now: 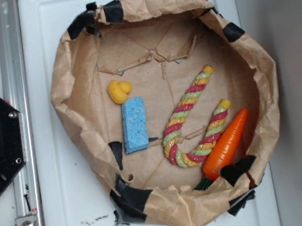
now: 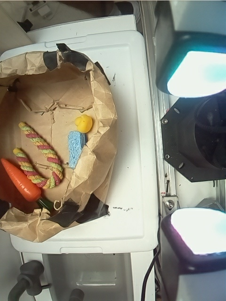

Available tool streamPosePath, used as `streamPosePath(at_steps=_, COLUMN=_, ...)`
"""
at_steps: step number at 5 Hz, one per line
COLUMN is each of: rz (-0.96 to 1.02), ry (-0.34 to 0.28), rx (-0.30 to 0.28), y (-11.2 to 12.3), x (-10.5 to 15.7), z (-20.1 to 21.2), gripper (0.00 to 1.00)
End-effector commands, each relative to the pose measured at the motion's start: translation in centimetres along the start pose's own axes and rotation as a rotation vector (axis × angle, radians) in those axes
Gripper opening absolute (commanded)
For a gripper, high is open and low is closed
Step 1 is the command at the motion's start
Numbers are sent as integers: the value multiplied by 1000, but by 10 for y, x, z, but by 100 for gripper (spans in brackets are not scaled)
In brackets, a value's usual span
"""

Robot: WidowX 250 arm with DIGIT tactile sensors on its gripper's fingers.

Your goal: Grab the yellow duck.

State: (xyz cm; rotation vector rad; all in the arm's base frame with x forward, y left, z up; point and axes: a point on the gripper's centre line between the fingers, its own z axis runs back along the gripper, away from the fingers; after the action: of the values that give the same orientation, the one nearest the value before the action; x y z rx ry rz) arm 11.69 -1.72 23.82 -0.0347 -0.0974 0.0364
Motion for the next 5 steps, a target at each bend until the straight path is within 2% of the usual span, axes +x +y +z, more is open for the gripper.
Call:
streamPosePath(at_steps=1, rz=0, ry=0, rx=0, y=0, x=0, z=0, gripper=100)
streamPosePath(at_steps=2, rz=-256, ry=-67, rx=60, y=16, x=44, z=-25, gripper=100)
streamPosePath(at_steps=3, rz=-324, ry=-71, rx=120, y=30, x=76, z=-61, gripper=100)
streamPosePath(at_steps=4, rz=-257, ry=-64, rx=109, y=48, x=98, z=-99, gripper=100)
streamPosePath(at_steps=5, rz=-282, ry=-97, rx=40, y=54, x=113, z=-130, gripper=100)
